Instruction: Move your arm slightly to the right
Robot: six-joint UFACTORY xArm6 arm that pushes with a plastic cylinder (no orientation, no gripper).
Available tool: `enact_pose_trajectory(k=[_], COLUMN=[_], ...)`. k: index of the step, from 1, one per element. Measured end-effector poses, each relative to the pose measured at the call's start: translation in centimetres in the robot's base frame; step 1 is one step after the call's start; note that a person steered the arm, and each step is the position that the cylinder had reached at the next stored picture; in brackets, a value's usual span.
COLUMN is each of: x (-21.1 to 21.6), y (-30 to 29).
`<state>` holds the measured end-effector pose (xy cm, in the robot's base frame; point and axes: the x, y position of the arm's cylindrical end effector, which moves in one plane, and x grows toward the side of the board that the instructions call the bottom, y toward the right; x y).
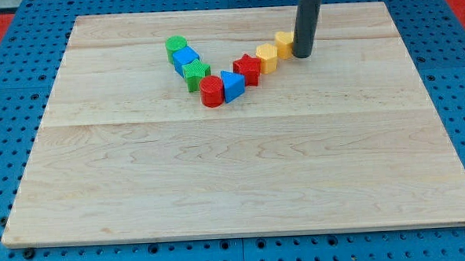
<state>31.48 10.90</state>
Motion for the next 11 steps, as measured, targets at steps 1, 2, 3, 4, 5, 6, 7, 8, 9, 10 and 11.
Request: enact_pose_trajectory(k=[1, 2, 3, 4, 5, 6, 7, 8, 9, 10, 11], x=[0.0, 0.1, 0.5, 0.6, 0.6, 0.6, 0.6, 0.5, -0.6, -3.9, -7.4], y=[-0.8, -0.3, 2.0, 4.0, 4.5, 4.5, 5.8, 8.4, 9.5, 9.5, 9.5])
